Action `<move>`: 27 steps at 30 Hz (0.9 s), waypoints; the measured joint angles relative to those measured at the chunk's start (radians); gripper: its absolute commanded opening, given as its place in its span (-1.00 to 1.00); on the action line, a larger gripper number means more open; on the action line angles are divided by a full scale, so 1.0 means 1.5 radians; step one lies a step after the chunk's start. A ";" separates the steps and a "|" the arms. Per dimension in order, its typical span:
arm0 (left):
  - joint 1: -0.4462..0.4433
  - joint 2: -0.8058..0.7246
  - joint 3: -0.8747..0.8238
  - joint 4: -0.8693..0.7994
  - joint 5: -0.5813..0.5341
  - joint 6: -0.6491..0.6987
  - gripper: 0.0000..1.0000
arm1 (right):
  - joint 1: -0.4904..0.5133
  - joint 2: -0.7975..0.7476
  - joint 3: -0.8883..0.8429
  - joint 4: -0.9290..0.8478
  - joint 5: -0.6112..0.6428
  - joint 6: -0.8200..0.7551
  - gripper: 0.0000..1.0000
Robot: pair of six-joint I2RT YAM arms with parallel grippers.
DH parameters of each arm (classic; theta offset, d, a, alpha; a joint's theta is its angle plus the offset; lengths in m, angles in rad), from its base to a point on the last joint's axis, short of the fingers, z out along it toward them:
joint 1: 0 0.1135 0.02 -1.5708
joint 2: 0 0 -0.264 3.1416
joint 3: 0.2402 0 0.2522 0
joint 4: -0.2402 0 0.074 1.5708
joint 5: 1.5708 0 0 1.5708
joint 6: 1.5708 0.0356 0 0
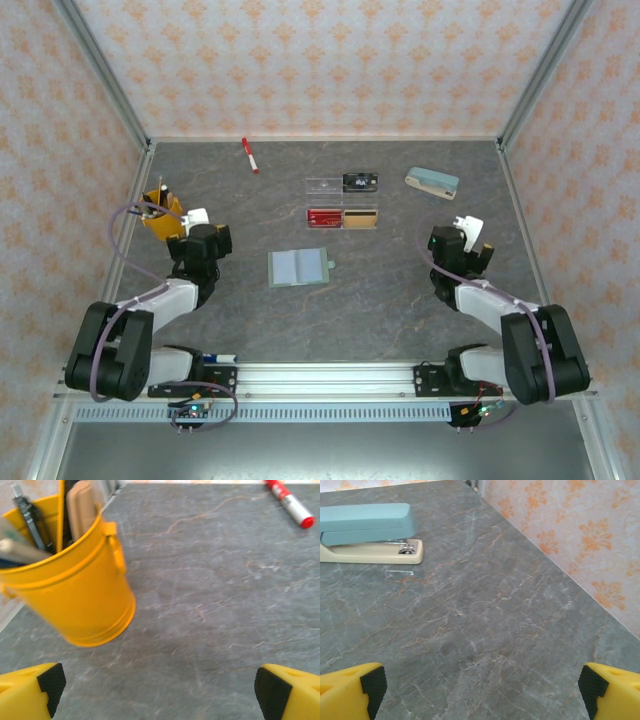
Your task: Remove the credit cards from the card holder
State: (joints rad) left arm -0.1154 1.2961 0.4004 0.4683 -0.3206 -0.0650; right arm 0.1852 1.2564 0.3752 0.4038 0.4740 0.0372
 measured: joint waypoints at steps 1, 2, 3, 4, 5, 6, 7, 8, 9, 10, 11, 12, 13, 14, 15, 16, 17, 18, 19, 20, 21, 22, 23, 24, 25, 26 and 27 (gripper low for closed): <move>0.004 0.009 -0.001 0.027 0.017 0.010 1.00 | -0.004 0.005 -0.005 0.025 -0.013 -0.009 1.00; 0.009 0.018 -0.003 0.053 0.036 0.016 1.00 | -0.009 0.009 -0.007 0.047 -0.028 -0.016 1.00; 0.014 0.025 -0.005 0.071 0.053 0.022 1.00 | -0.014 0.013 -0.008 0.067 -0.042 -0.022 1.00; 0.021 0.033 -0.008 0.092 0.073 0.028 1.00 | -0.020 0.017 -0.008 0.086 -0.056 -0.028 1.00; 0.027 0.040 -0.011 0.107 0.090 0.032 1.00 | -0.026 0.020 -0.008 0.105 -0.069 -0.034 1.00; 0.031 0.046 -0.014 0.122 0.103 0.036 1.00 | -0.031 0.024 -0.008 0.121 -0.080 -0.039 1.00; 0.034 0.051 -0.021 0.140 0.115 0.040 1.00 | -0.037 0.028 -0.008 0.137 -0.094 -0.043 1.00; 0.034 0.054 -0.026 0.153 0.123 0.043 1.00 | -0.043 0.034 -0.009 0.154 -0.106 -0.046 1.00; 0.035 0.059 -0.036 0.172 0.133 0.045 1.00 | -0.050 0.042 -0.010 0.171 -0.120 -0.049 1.00; 0.035 0.063 -0.043 0.185 0.141 0.045 1.00 | -0.057 0.052 -0.011 0.189 -0.133 -0.051 1.00; 0.035 0.067 -0.049 0.195 0.148 0.046 1.00 | -0.062 0.063 -0.012 0.201 -0.144 -0.051 1.00; 0.035 0.073 -0.052 0.203 0.154 0.047 1.00 | -0.067 0.078 -0.012 0.214 -0.158 -0.052 1.00; 0.035 0.080 -0.053 0.211 0.157 0.047 1.00 | -0.070 0.092 -0.012 0.223 -0.168 -0.053 1.00; 0.035 0.086 -0.053 0.219 0.159 0.047 1.00 | -0.072 0.105 -0.012 0.229 -0.175 -0.054 1.00; 0.035 0.093 -0.053 0.229 0.159 0.047 1.00 | -0.072 0.120 -0.012 0.237 -0.183 -0.054 1.00; 0.035 0.102 -0.053 0.238 0.159 0.047 1.00 | -0.072 0.136 -0.012 0.244 -0.190 -0.056 1.00; 0.035 0.109 -0.052 0.242 0.159 0.047 1.00 | -0.072 0.147 -0.012 0.248 -0.195 -0.056 1.00; 0.035 0.115 -0.051 0.242 0.159 0.047 1.00 | -0.072 0.160 -0.012 0.254 -0.201 -0.057 1.00; 0.035 0.119 -0.051 0.242 0.159 0.047 1.00 | -0.072 0.167 -0.012 0.255 -0.205 -0.058 1.00; 0.035 0.121 -0.050 0.242 0.159 0.047 1.00 | -0.072 0.171 -0.012 0.255 -0.209 -0.058 0.99; 0.035 0.122 -0.049 0.241 0.158 0.047 1.00 | -0.072 0.172 -0.011 0.255 -0.212 -0.059 0.99; 0.035 0.123 -0.043 0.233 0.154 0.045 1.00 | -0.072 0.172 -0.009 0.254 -0.212 -0.059 1.00; 0.035 0.124 -0.034 0.223 0.149 0.044 1.00 | -0.072 0.173 -0.005 0.253 -0.212 -0.058 1.00; 0.035 0.127 -0.023 0.216 0.144 0.043 1.00 | -0.073 0.173 0.001 0.252 -0.212 -0.058 1.00; 0.035 0.129 -0.012 0.214 0.140 0.043 1.00 | -0.074 0.173 0.006 0.253 -0.212 -0.058 1.00; 0.035 0.130 -0.006 0.214 0.138 0.043 1.00 | -0.075 0.173 0.010 0.253 -0.212 -0.058 1.00; 0.035 0.130 -0.001 0.214 0.136 0.043 1.00 | -0.076 0.173 0.013 0.253 -0.212 -0.058 1.00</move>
State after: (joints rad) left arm -0.0628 1.4910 0.3985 0.7895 -0.1169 -0.0002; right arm 0.0708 1.5166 0.3943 0.7834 0.1562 -0.0494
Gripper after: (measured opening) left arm 0.999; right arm 0.997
